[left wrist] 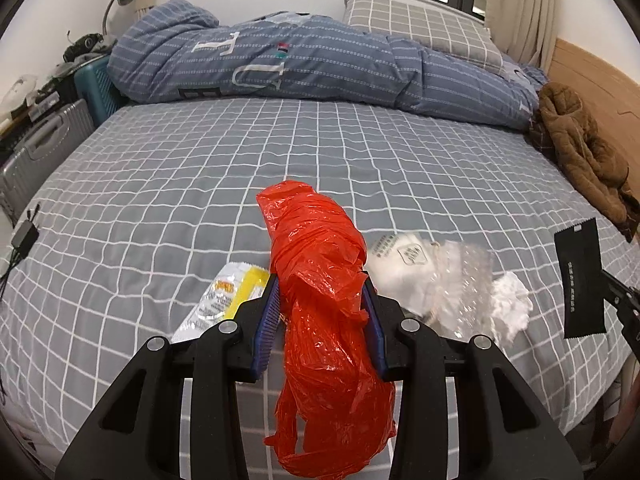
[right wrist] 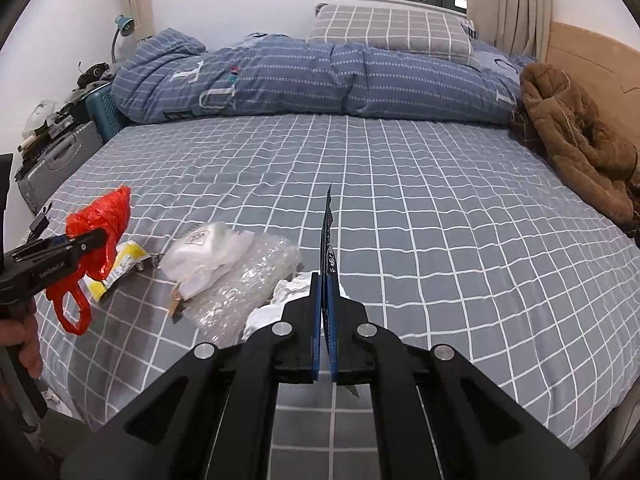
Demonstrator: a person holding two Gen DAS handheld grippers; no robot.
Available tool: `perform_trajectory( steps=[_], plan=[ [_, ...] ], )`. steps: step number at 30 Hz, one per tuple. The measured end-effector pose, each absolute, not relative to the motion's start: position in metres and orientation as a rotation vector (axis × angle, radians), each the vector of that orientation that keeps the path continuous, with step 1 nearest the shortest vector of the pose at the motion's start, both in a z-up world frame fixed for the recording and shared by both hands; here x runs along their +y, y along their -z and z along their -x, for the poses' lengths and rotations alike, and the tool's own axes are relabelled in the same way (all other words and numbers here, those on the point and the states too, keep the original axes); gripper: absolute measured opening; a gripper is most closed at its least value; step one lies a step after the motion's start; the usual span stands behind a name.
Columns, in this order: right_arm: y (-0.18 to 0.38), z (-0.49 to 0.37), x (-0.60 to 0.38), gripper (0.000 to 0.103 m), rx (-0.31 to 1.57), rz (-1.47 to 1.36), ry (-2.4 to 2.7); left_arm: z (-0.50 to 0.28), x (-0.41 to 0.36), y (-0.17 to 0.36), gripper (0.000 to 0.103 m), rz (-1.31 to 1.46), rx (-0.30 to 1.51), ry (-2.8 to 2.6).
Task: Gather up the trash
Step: 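Carry the red bag and black packet toward the black trash bin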
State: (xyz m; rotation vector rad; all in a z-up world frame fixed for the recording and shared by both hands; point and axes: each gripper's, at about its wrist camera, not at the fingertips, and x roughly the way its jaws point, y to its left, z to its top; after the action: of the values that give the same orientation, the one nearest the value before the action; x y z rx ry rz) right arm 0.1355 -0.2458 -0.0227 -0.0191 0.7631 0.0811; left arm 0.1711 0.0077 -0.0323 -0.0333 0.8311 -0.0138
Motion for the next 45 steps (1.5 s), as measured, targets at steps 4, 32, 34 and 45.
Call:
perform_trajectory(
  steps=[4, 32, 34, 45],
  plan=[
    [0.018, -0.123, -0.244, 0.002, 0.757, 0.015, -0.093, -0.155, 0.003, 0.026, 0.037, 0.030, 0.821, 0.022],
    [0.007, -0.025, -0.222, 0.002, 0.748, -0.001, -0.129, -0.039, -0.021, 0.022, 0.037, 0.056, 0.848, 0.082],
    [0.009, -0.017, -0.220, 0.003, 0.752, -0.003, -0.131, -0.030, -0.023, 0.023, 0.037, 0.050, 0.851, 0.083],
    [0.019, 0.027, -0.208, 0.002, 0.781, -0.015, -0.149, 0.019, -0.029, 0.039, 0.037, 0.050, 0.895, 0.100]
  ],
)
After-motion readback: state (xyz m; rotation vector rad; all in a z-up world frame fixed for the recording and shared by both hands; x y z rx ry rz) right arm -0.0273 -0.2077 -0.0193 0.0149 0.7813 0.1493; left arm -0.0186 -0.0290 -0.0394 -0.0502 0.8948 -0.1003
